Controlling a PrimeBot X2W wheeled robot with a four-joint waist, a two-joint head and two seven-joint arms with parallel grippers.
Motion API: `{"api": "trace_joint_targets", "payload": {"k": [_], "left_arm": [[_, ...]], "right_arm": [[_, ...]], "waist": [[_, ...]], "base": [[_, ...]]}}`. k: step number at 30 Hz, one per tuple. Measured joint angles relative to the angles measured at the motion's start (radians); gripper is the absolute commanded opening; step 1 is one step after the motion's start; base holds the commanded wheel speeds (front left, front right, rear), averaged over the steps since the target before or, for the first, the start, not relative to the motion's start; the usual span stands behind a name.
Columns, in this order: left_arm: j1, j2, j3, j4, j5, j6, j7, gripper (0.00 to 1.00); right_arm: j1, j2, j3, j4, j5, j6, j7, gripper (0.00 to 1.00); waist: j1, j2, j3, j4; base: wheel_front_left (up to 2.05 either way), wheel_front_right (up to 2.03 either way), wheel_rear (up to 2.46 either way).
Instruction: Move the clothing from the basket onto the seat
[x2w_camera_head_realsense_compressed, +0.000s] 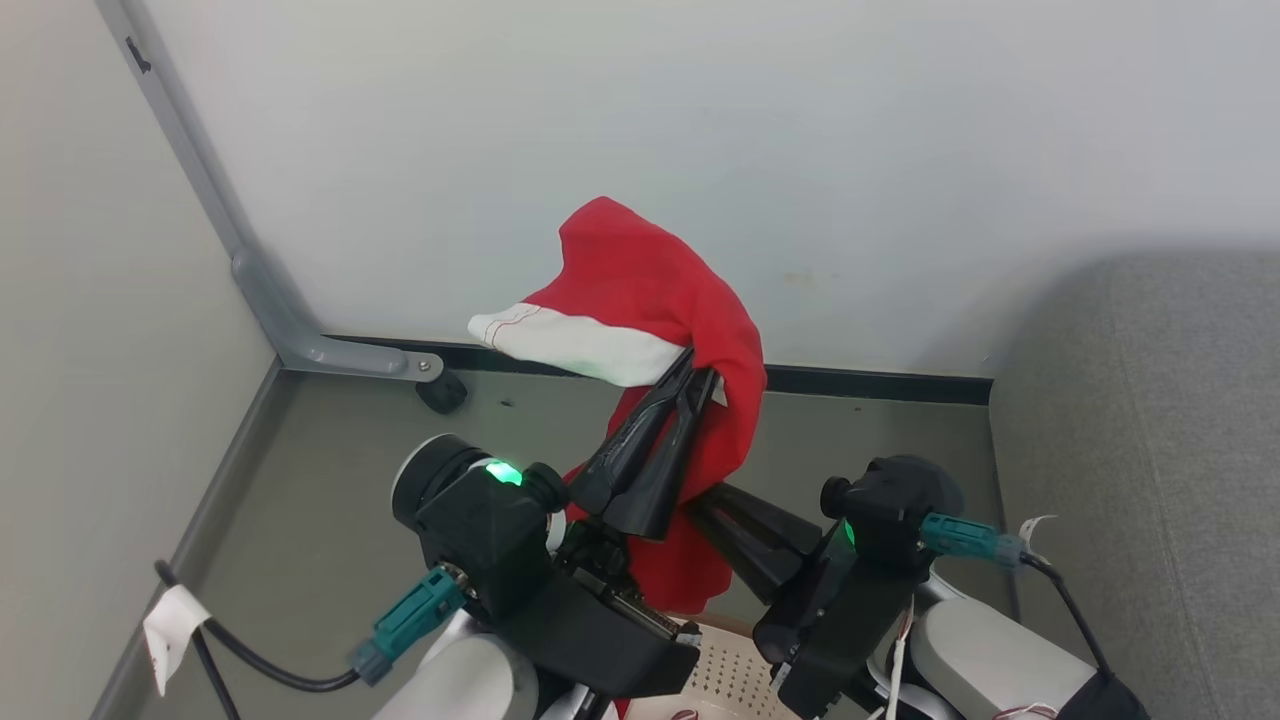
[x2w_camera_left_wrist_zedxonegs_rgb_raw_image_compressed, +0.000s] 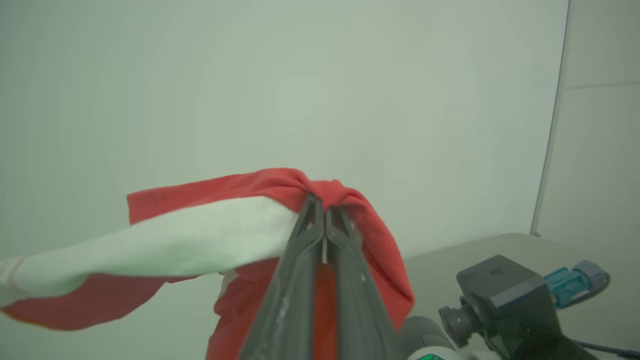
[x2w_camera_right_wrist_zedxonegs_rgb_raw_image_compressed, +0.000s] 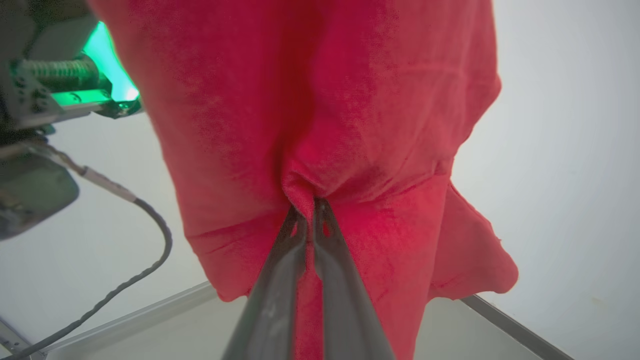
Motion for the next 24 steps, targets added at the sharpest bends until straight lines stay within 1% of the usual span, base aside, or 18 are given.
{"api": "trace_joint_targets", "payload": {"k": [4, 5, 10, 11, 12, 13, 14, 15, 16, 17, 18, 23, 24], "left_arm": [[0.003, 0.019, 0.008, -0.009, 0.000, 0.001, 0.000, 0.00], [0.005, 0.024, 0.009, -0.013, 0.000, 0.001, 0.000, 0.00], [0.015, 0.037, 0.008, -0.025, 0.002, 0.001, 0.000, 0.00], [0.022, 0.040, 0.006, -0.030, 0.004, 0.001, 0.002, 0.07], [0.030, 0.043, 0.001, -0.032, 0.007, 0.001, 0.002, 0.18], [0.033, 0.045, -0.004, -0.033, 0.009, 0.001, 0.009, 0.40], [0.037, 0.047, -0.007, -0.033, 0.009, 0.001, 0.011, 0.63], [0.042, 0.048, -0.010, -0.036, 0.009, 0.001, 0.014, 0.71], [0.046, 0.049, -0.016, -0.038, 0.010, 0.001, 0.014, 0.89], [0.047, 0.049, -0.025, -0.038, 0.010, 0.001, 0.019, 0.89], [0.047, 0.049, -0.030, -0.038, 0.010, 0.001, 0.021, 1.00], [0.055, 0.058, -0.050, -0.039, 0.018, 0.001, 0.036, 1.00], [0.064, 0.060, -0.054, -0.040, 0.019, 0.001, 0.036, 1.00]], "right_arm": [[0.003, 0.003, -0.035, 0.022, 0.000, -0.001, -0.035, 0.00], [0.003, 0.003, -0.048, 0.026, 0.000, -0.005, -0.045, 0.00], [0.006, 0.002, -0.105, 0.052, -0.002, -0.058, -0.092, 0.00], [0.009, 0.001, -0.117, 0.053, -0.002, -0.069, -0.105, 0.00], [0.011, 0.001, -0.129, 0.055, -0.002, -0.080, -0.111, 0.00], [0.013, -0.001, -0.141, 0.056, -0.005, -0.091, -0.116, 0.00], [0.016, -0.005, -0.151, 0.056, -0.012, -0.101, -0.123, 0.00], [0.020, -0.011, -0.160, 0.056, -0.014, -0.109, -0.126, 0.00], [0.023, -0.018, -0.169, 0.056, -0.014, -0.118, -0.128, 0.00], [0.026, -0.026, -0.181, 0.056, -0.017, -0.130, -0.132, 0.00], [0.026, -0.034, -0.194, 0.056, -0.018, -0.138, -0.135, 0.00], [0.026, -0.053, -0.236, 0.046, -0.019, -0.168, -0.145, 0.00], [0.027, -0.054, -0.244, 0.044, -0.019, -0.169, -0.148, 0.00]], "waist": [[0.0000, 0.0000, -0.004, -0.013], [0.0000, 0.0000, -0.005, -0.017], [0.0000, 0.0000, -0.009, -0.045], [0.0000, 0.0000, -0.010, -0.051], [0.0000, 0.0000, -0.011, -0.057], [0.0000, 0.0000, -0.012, -0.062], [0.0000, 0.0000, -0.013, -0.068], [0.0000, 0.0000, -0.013, -0.073], [0.0000, 0.0000, -0.014, -0.077], [0.0000, 0.0000, -0.015, -0.081], [0.0000, 0.0000, -0.015, -0.083], [0.0000, 0.0000, -0.018, -0.090], [0.0000, 0.0000, -0.018, -0.091]], "base": [[0.00, 0.00, 0.00], [0.00, 0.00, 0.00], [0.00, 0.00, 0.00], [0.00, 0.00, 0.00], [0.00, 0.00, 0.00], [0.00, 0.00, 0.00], [0.00, 0.00, 0.00], [0.00, 0.00, 0.00], [0.00, 0.00, 0.00], [0.00, 0.00, 0.00], [0.00, 0.00, 0.00], [0.00, 0.00, 0.00], [0.00, 0.00, 0.00]]}}
